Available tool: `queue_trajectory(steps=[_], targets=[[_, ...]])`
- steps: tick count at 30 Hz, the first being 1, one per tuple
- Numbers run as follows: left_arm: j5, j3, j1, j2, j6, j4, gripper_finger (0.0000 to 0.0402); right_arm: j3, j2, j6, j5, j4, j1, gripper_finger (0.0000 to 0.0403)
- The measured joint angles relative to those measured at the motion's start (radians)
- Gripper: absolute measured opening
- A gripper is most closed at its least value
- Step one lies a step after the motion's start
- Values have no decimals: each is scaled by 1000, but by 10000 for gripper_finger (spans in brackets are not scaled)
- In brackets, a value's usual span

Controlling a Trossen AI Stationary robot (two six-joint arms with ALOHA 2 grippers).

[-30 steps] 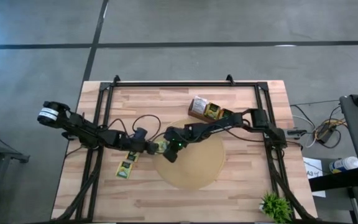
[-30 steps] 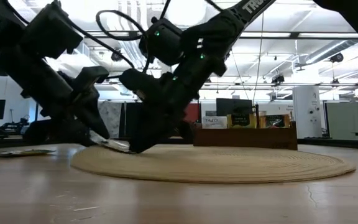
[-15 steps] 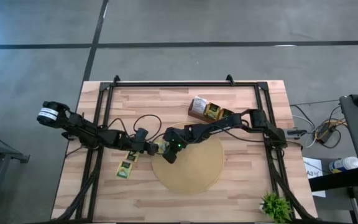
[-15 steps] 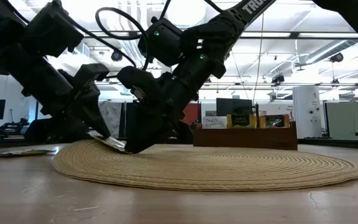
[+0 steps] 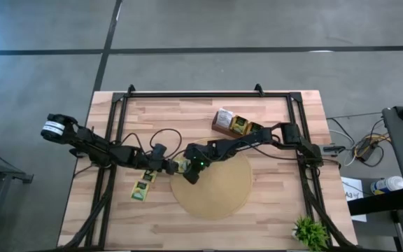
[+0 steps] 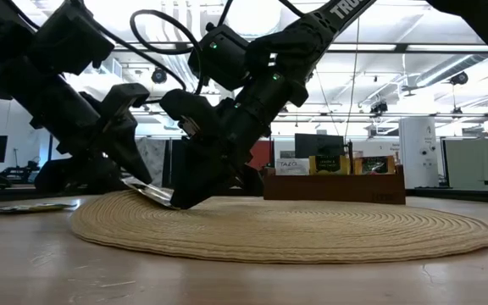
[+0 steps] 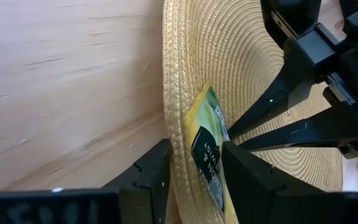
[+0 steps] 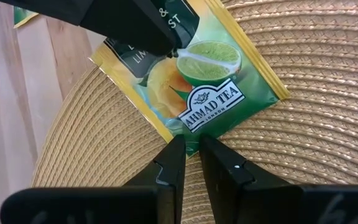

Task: Pick & Place Tea
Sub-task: Put the lemon tea bag into the middle section of the wooden organizer

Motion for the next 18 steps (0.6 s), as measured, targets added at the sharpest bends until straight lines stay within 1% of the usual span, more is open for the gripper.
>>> queue_trajectory(steps=[18], targets=[[-1,0,0,0,-4,-30,138,0,0,1,-4,-4,1,54]])
